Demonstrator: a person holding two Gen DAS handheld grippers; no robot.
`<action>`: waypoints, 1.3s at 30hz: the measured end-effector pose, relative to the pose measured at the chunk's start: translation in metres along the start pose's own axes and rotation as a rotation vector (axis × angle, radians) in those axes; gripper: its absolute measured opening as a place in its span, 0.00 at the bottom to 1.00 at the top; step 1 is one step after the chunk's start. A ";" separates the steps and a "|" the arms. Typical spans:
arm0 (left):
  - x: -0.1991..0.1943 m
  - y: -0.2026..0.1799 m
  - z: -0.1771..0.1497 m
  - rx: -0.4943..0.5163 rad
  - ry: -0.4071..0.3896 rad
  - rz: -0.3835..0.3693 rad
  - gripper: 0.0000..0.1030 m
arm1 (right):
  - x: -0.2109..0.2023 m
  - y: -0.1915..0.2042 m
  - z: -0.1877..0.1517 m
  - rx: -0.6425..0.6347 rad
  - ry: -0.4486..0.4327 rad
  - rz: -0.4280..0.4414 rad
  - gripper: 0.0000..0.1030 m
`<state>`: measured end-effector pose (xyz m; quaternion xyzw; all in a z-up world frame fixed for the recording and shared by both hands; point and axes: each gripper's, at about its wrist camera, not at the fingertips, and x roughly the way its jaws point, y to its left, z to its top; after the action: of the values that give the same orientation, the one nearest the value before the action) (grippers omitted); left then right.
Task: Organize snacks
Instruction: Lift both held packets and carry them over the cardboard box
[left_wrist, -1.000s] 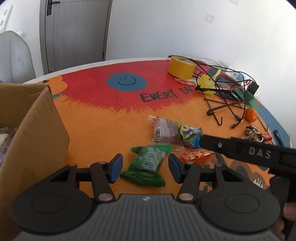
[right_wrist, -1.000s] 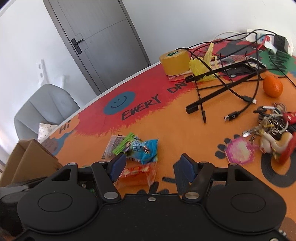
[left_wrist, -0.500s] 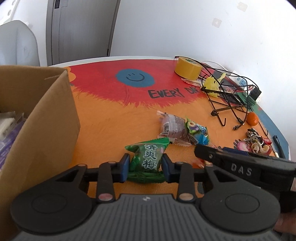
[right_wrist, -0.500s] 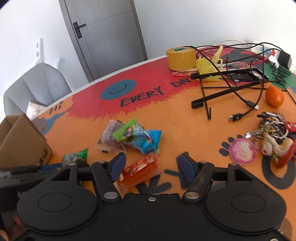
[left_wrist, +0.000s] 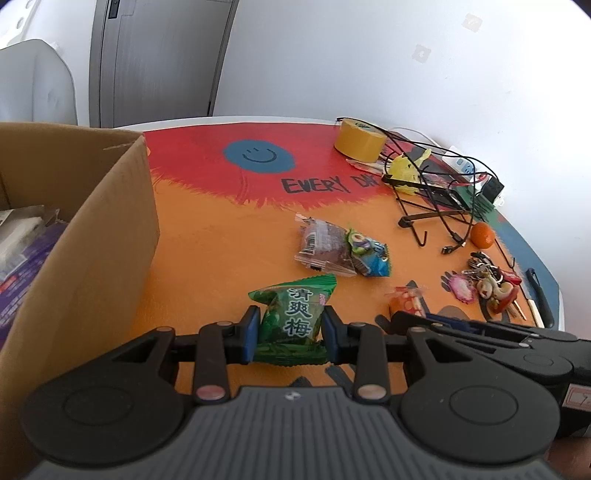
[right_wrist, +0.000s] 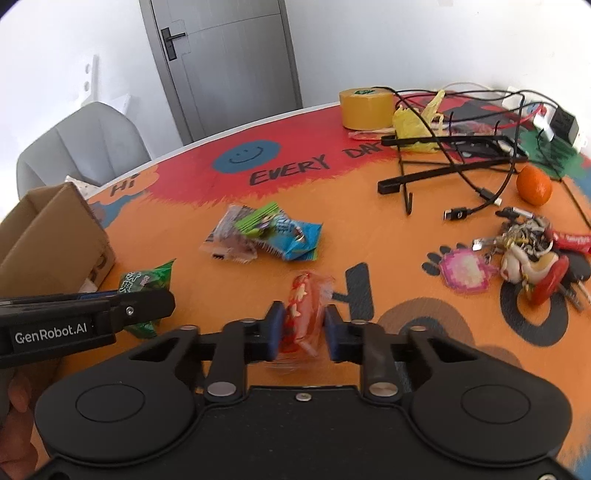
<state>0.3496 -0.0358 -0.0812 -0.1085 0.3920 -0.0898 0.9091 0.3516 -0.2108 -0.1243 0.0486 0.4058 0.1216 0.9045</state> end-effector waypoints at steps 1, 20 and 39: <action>-0.003 0.000 -0.001 0.002 -0.003 -0.001 0.33 | -0.002 -0.001 -0.001 0.008 0.000 0.010 0.21; -0.075 -0.011 -0.005 0.027 -0.122 0.020 0.33 | -0.069 0.008 0.007 0.059 -0.145 0.147 0.20; -0.149 0.015 -0.005 -0.022 -0.260 0.068 0.33 | -0.097 0.063 0.017 -0.012 -0.201 0.262 0.20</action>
<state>0.2462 0.0145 0.0145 -0.1156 0.2755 -0.0398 0.9535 0.2909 -0.1748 -0.0312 0.1077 0.3026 0.2353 0.9173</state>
